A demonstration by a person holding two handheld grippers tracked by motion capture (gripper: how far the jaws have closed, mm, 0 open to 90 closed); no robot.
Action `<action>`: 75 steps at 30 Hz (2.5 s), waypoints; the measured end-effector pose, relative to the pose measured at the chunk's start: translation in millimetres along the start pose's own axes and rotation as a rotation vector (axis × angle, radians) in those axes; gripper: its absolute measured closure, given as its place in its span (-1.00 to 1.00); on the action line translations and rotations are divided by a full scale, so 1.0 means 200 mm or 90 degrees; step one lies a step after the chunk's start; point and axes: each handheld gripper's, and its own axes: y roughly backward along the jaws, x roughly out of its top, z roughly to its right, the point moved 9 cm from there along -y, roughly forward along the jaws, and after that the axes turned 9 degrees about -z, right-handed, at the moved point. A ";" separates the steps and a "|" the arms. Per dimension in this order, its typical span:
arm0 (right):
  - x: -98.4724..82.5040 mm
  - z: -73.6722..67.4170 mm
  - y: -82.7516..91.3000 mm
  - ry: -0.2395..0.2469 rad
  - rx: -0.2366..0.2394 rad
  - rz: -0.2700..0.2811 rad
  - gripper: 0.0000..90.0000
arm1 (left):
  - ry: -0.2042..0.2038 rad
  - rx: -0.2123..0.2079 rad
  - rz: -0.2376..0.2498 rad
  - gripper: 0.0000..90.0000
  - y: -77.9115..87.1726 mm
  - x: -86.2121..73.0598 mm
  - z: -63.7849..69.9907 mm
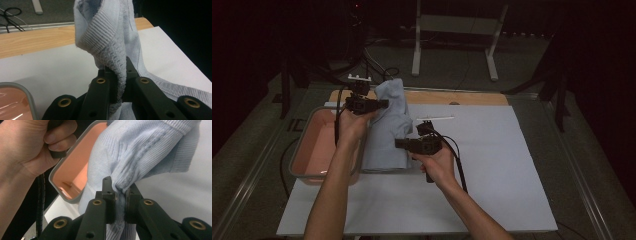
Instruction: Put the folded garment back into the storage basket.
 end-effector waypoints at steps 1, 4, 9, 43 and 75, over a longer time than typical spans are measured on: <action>0.01 -0.01 0.00 0.001 0.001 0.000 0.83 | -0.001 0.001 0.000 0.95 0.00 0.00 0.00; 0.02 -0.02 0.00 0.004 0.004 0.003 0.83 | 0.000 0.003 0.004 0.95 0.02 0.01 -0.01; 0.03 -0.04 0.00 0.003 0.008 0.006 0.83 | 0.001 0.006 0.005 0.95 0.03 0.01 -0.02; 0.12 -0.15 -0.07 0.004 0.028 0.013 0.83 | 0.017 0.027 0.022 0.95 0.15 0.02 -0.11; 0.13 -0.21 -0.24 0.001 0.039 -0.004 0.83 | 0.034 0.066 0.019 0.95 0.22 -0.04 -0.23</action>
